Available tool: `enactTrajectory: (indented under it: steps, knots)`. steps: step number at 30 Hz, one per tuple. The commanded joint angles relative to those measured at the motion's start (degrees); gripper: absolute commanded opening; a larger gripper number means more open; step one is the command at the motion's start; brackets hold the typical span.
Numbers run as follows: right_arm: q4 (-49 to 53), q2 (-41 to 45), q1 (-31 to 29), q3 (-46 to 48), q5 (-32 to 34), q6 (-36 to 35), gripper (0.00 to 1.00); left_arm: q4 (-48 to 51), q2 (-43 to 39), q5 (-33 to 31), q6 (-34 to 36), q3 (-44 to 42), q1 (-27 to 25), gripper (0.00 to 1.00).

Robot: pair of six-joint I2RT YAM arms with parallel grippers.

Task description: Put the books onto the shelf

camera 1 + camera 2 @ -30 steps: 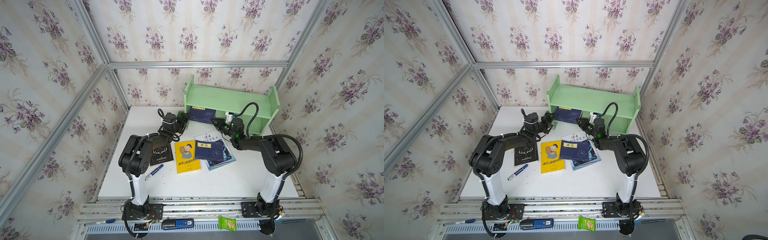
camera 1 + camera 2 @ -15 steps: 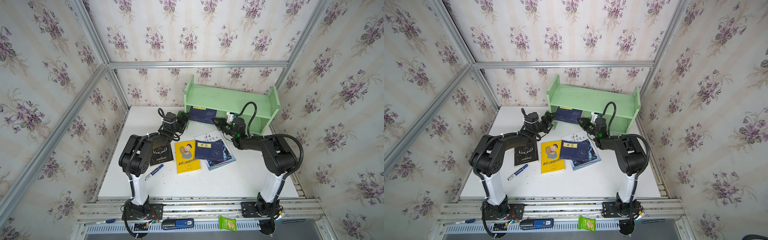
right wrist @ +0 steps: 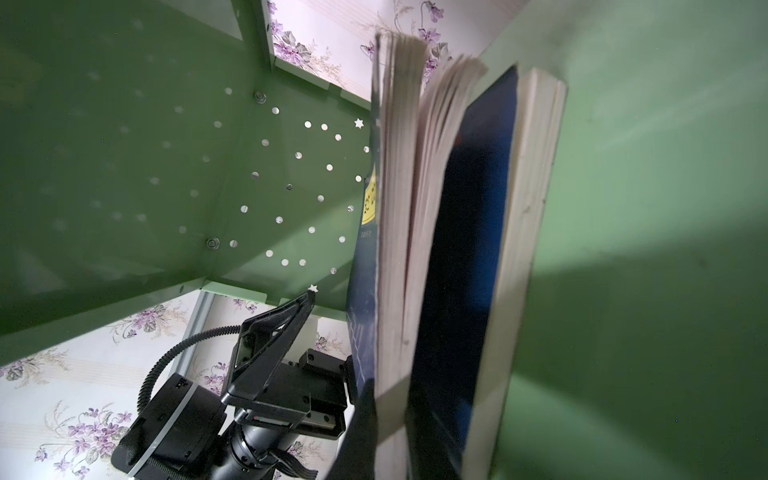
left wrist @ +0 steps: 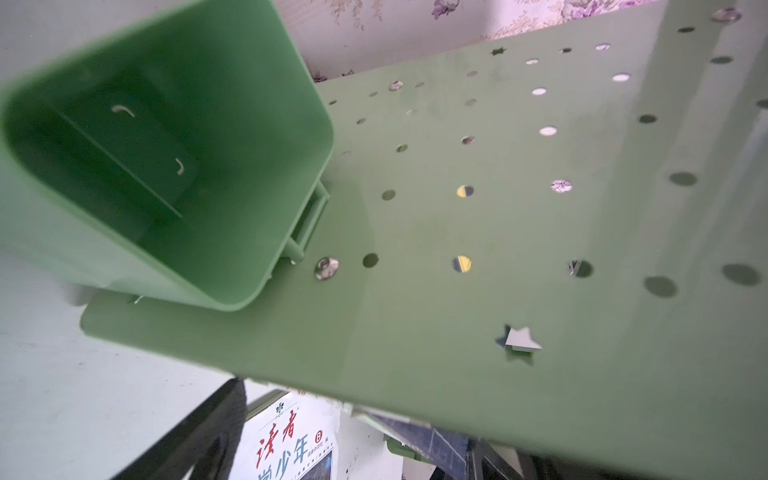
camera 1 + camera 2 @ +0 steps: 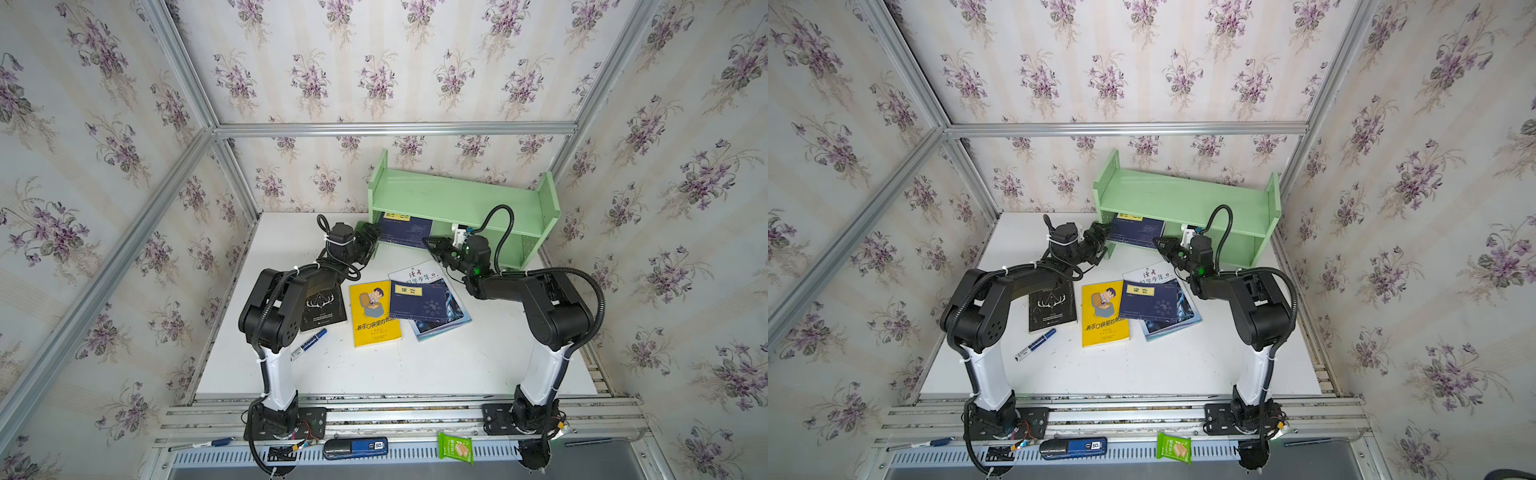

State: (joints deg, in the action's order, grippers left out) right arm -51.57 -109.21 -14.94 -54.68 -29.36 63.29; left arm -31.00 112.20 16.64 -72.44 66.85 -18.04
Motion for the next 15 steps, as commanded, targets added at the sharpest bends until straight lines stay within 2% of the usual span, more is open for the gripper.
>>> enactTrajectory:
  steps: [1,10,15]
  knots:
    - [-2.9,-0.2,0.1,-0.6,0.4,0.3,0.11,1.2,0.9,-1.0,-0.3,0.4,-0.1,0.99]
    - [-2.1,-0.3,0.1,-1.0,0.8,0.2,0.12,2.5,3.9,-1.5,-0.7,1.4,-0.1,1.0]
    - [-1.2,-0.2,0.1,-1.6,0.9,0.0,0.2,3.5,3.8,-2.5,-0.5,0.8,-0.1,0.99]
